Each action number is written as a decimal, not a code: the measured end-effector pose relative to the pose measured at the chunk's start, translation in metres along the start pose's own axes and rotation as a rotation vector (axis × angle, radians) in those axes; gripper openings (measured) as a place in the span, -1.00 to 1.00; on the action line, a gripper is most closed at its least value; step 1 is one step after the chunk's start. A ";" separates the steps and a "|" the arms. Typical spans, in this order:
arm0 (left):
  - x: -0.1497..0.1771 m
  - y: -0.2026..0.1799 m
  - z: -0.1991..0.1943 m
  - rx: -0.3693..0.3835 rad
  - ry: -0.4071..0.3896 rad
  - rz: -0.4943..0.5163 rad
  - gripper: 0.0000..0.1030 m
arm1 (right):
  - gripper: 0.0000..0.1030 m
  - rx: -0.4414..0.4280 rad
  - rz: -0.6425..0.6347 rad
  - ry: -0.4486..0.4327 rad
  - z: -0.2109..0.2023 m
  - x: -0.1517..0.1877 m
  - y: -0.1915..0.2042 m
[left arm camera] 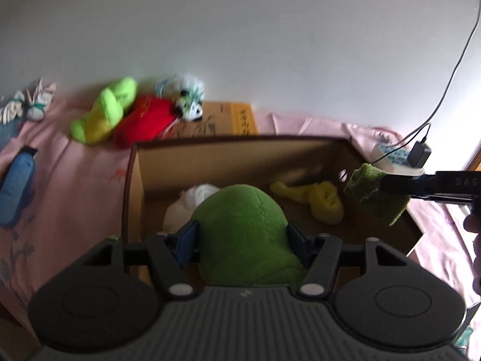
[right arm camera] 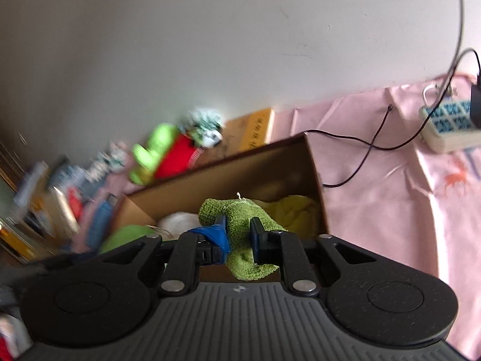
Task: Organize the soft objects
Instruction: 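Carry both green items into the brown box and open both tools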
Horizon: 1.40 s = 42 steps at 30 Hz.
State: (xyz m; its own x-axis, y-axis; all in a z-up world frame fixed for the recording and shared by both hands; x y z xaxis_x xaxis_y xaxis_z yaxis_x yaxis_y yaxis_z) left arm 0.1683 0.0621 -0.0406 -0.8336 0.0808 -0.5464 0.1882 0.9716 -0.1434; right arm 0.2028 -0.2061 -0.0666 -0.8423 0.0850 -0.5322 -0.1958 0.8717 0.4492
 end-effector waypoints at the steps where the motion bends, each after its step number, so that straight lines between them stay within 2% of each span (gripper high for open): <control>1: 0.000 0.002 0.004 -0.002 0.011 0.000 0.23 | -1.00 0.028 -0.021 0.014 0.006 0.001 0.001; 4: 0.002 0.006 0.013 -0.013 0.035 -0.004 0.27 | -0.90 0.105 -0.056 0.036 0.018 0.004 0.003; 11: 0.002 0.009 0.027 -0.036 0.073 0.001 0.47 | -0.90 0.185 -0.128 0.077 0.031 0.007 0.009; 16: 0.005 0.014 0.020 -0.031 0.083 -0.038 0.56 | -0.89 0.122 -0.060 0.061 0.019 0.009 0.005; 18: 0.006 0.015 0.009 -0.043 0.062 -0.046 0.61 | -0.88 0.085 -0.027 0.051 0.012 0.009 0.004; 21: 0.008 0.013 -0.011 -0.073 0.008 -0.053 0.78 | -0.88 0.028 0.025 0.030 0.001 0.011 0.005; 26: 0.015 0.006 -0.036 -0.138 -0.029 -0.046 0.78 | -0.86 -0.061 0.074 -0.011 -0.021 0.017 0.011; 29: 0.020 0.005 -0.049 -0.129 -0.042 -0.062 0.78 | -0.82 -0.107 0.082 -0.032 -0.034 0.024 0.017; 37: 0.037 -0.009 -0.075 -0.175 -0.041 -0.074 0.78 | -0.80 -0.138 0.085 -0.100 -0.065 0.044 0.022; 42: 0.052 -0.024 -0.082 -0.230 -0.024 -0.063 0.78 | -0.79 -0.157 0.118 -0.094 -0.074 0.059 0.017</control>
State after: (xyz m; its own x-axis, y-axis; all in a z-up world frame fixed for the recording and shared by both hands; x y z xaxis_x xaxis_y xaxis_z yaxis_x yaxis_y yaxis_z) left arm 0.0780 0.0615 0.0019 -0.8266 0.0158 -0.5625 0.0106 0.9999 0.0125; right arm 0.1126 -0.2219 -0.0368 -0.8149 0.2327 -0.5308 -0.1808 0.7682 0.6142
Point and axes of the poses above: each gripper's, at about its wrist camera, not at the fingertips, and z roughly the way its jaws point, y to its left, x to its underside, the point moved 2 cm from there along z, roughly the way its jaws point, and after that the axes turned 15 degrees about y, right-handed, at the moved point
